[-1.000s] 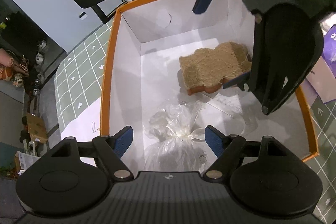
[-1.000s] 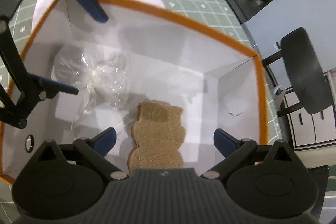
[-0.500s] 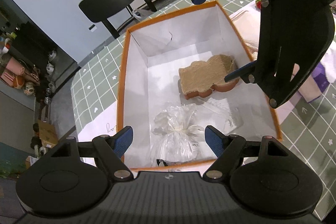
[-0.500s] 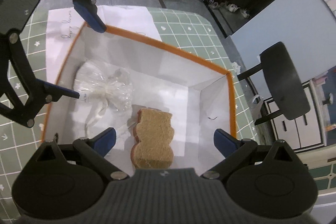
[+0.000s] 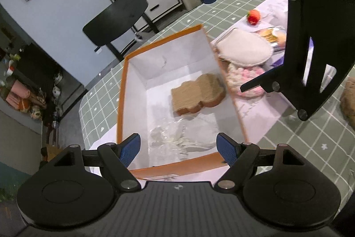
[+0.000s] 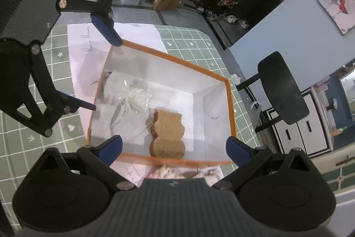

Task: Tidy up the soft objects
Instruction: 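Move the left tool to the brown teddy bear and grasp it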

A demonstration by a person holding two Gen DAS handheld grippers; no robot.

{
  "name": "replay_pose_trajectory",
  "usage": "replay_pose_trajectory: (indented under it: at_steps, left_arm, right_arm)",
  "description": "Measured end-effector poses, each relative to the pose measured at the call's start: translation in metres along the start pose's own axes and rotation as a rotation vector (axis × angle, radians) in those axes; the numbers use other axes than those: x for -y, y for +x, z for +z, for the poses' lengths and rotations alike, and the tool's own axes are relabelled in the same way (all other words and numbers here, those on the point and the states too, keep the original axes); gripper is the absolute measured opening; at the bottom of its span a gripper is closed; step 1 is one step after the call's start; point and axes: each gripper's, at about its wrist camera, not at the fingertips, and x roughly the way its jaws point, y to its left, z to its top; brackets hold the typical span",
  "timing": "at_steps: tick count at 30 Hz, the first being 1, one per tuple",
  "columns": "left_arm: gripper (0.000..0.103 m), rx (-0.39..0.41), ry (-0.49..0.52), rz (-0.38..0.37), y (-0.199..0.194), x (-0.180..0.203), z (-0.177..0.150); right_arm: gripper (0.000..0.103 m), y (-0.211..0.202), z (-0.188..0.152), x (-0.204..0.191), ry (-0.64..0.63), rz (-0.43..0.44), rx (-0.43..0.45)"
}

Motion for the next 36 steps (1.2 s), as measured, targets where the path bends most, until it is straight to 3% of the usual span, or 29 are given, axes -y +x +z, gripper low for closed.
replay_pose_trajectory:
  at_steps: [11, 16, 26, 29, 36]
  left_arm:
    - [0.092, 0.089, 0.085, -0.066, -0.024, 0.068, -0.020]
    - [0.092, 0.132, 0.087, -0.154, -0.021, 0.102, -0.026]
    - [0.091, 0.153, 0.146, -0.329, 0.006, 0.188, -0.027]
    - [0.091, 0.196, 0.161, -0.378, 0.006, 0.212, -0.027]
    - [0.091, 0.299, 0.430, -0.439, -0.008, 0.270, -0.021]
  right_arm:
    - [0.098, -0.061, -0.071, -0.045, 0.042, 0.004, 0.026]
    - [0.098, -0.076, -0.119, -0.060, 0.090, 0.030, 0.017]
    - [0.098, -0.083, -0.215, -0.073, 0.202, 0.047, -0.084]
    - [0.098, -0.084, -0.241, -0.071, 0.250, 0.044, -0.100]
    - [0.098, -0.082, -0.296, -0.071, 0.338, 0.053, -0.143]
